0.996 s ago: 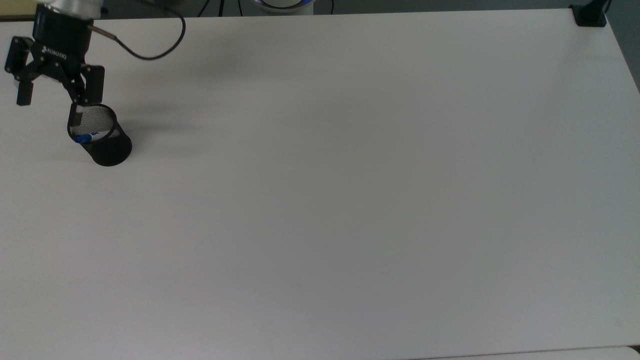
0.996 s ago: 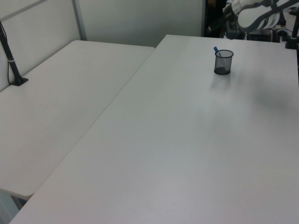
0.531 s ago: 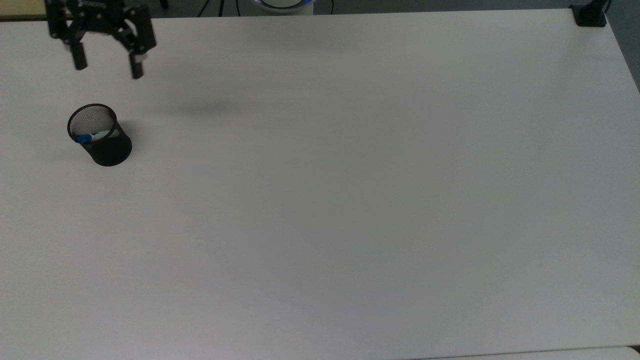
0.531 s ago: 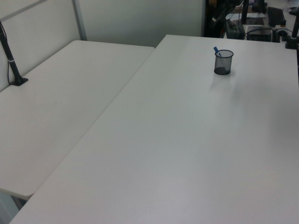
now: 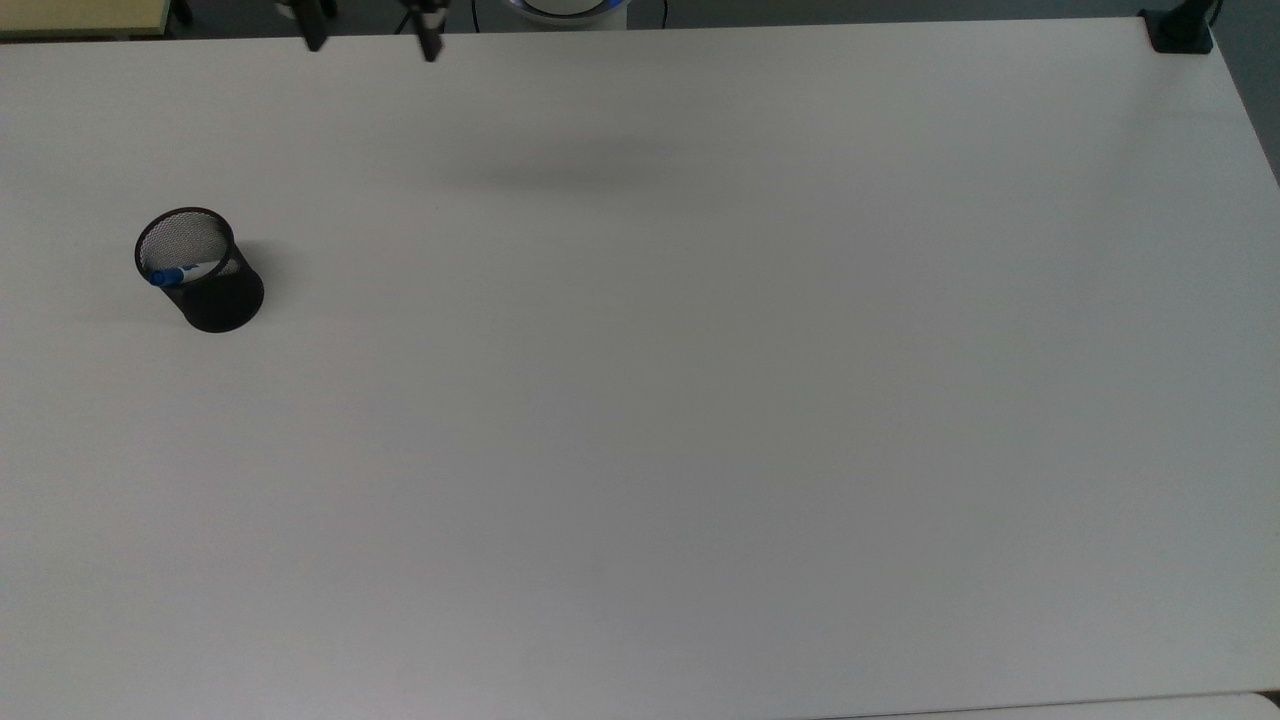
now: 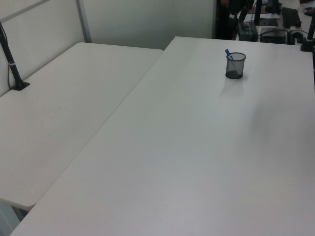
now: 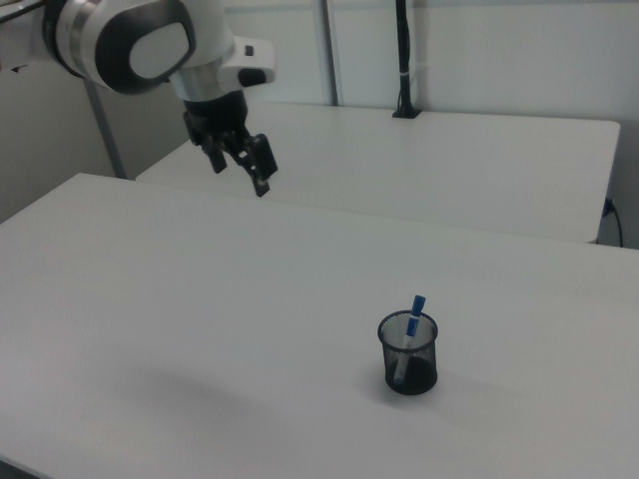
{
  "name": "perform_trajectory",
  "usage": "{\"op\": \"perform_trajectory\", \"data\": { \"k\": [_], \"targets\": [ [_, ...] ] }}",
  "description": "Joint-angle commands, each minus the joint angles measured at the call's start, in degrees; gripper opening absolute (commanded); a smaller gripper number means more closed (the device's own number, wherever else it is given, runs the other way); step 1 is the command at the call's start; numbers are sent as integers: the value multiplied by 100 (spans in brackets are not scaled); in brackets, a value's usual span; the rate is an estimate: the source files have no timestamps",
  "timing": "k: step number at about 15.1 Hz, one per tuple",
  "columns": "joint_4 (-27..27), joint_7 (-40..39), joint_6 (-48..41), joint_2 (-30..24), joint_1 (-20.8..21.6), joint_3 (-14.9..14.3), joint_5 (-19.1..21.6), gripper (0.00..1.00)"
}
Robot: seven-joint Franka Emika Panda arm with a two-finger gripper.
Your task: Insert the marker
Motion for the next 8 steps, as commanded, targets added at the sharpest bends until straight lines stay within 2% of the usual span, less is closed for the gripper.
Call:
{"op": "perform_trajectory", "data": {
  "k": [1,4,8],
  "targets": [
    [70,740,-236,84,595,14,-368,100],
    [53,917,-236,207,859,23,-779,100],
    [62,716,-174,383,887,84,-1430,100]
  ]
}}
